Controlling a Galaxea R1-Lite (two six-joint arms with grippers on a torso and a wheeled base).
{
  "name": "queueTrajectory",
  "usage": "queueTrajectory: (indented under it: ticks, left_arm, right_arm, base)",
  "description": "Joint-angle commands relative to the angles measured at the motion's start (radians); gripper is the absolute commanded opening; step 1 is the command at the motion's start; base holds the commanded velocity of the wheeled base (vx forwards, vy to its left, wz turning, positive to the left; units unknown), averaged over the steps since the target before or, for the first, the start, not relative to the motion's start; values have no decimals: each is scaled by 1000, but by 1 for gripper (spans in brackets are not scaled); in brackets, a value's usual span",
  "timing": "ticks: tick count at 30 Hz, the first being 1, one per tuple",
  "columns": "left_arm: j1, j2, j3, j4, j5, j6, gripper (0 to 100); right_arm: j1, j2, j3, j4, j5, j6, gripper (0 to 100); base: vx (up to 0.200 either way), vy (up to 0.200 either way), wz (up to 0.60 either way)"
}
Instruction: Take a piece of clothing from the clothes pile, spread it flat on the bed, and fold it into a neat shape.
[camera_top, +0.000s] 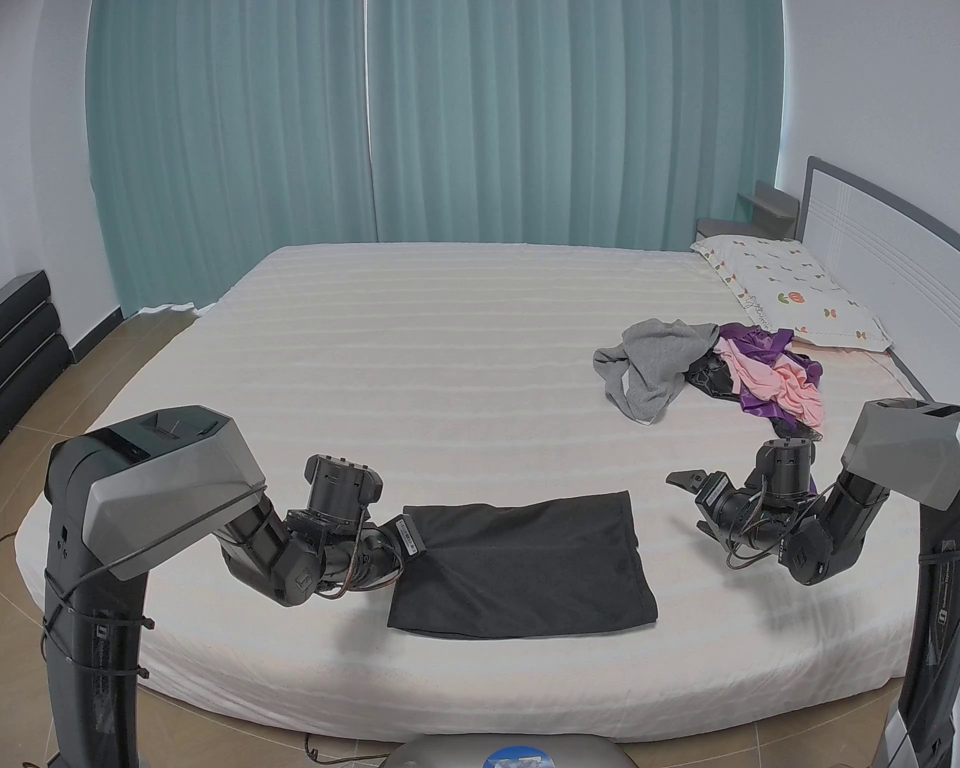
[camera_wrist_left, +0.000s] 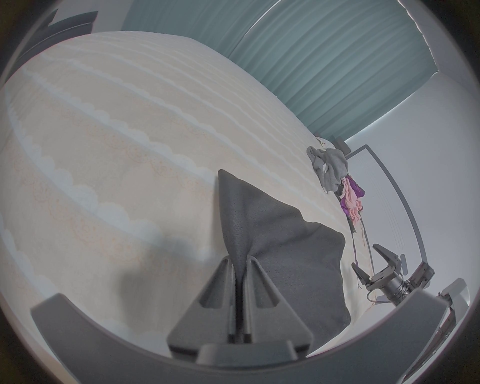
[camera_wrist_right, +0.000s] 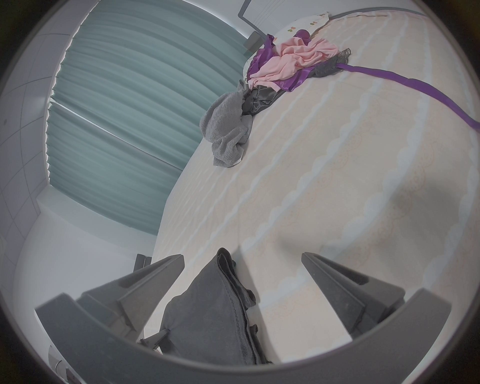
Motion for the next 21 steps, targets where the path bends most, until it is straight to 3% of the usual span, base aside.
queueTrajectory:
  ticks: [1,21]
  left_arm:
    - [2,-5,-4,-1,0,-8,0]
    - [18,-25,10,1,-1,-43,0]
  right_arm:
    - [1,2,0,-1,0,-1,100]
    - [1,2,4,-1,0,1,100]
  base:
    - [0,200,0]
    - [0,200,0]
